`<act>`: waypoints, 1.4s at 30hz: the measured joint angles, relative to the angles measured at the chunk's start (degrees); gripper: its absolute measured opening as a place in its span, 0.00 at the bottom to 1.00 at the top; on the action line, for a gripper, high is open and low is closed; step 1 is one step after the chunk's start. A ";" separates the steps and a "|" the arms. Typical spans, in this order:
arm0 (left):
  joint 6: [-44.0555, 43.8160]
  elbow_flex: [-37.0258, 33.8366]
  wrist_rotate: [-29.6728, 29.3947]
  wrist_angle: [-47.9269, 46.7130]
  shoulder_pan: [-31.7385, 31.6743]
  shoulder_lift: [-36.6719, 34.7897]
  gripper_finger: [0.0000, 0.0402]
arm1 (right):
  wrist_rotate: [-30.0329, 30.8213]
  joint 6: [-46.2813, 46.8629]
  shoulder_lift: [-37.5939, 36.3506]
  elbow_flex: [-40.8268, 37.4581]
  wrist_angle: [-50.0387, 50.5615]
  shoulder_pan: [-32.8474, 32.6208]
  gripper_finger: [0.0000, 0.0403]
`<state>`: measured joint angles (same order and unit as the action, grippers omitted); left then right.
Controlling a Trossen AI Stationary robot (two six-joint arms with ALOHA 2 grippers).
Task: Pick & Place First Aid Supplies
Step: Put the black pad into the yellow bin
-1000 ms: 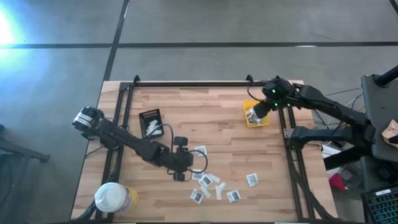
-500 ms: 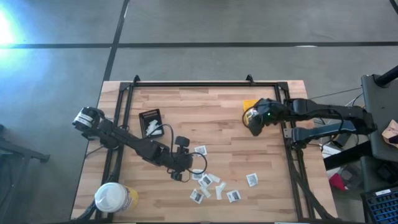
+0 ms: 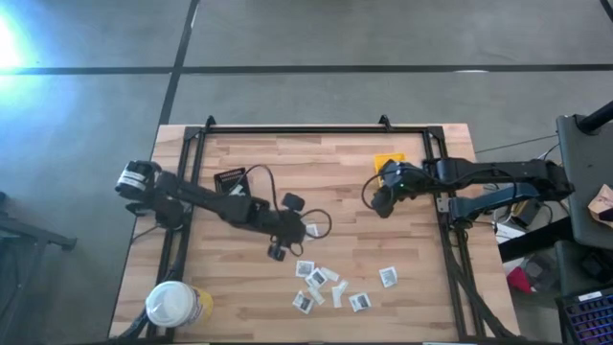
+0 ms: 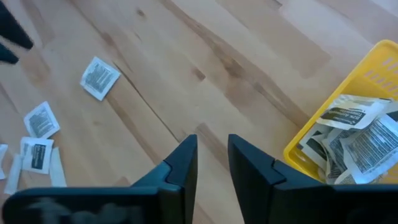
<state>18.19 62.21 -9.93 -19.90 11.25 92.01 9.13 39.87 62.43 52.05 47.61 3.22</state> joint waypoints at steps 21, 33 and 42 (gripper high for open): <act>2.83 10.28 3.64 -10.15 -1.12 10.56 0.31 | -0.02 -0.41 0.74 0.00 -0.21 0.04 0.23; 4.75 17.41 3.65 -17.41 -1.19 18.14 0.25 | 0.01 -0.38 0.74 -0.03 -0.25 0.02 0.18; 8.16 17.27 3.65 -17.66 -1.23 21.72 0.25 | -0.02 0.01 0.74 -0.11 -0.44 0.02 0.18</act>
<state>26.35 79.48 -6.28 -37.56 10.02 113.73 9.11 39.88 63.18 51.94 47.17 3.25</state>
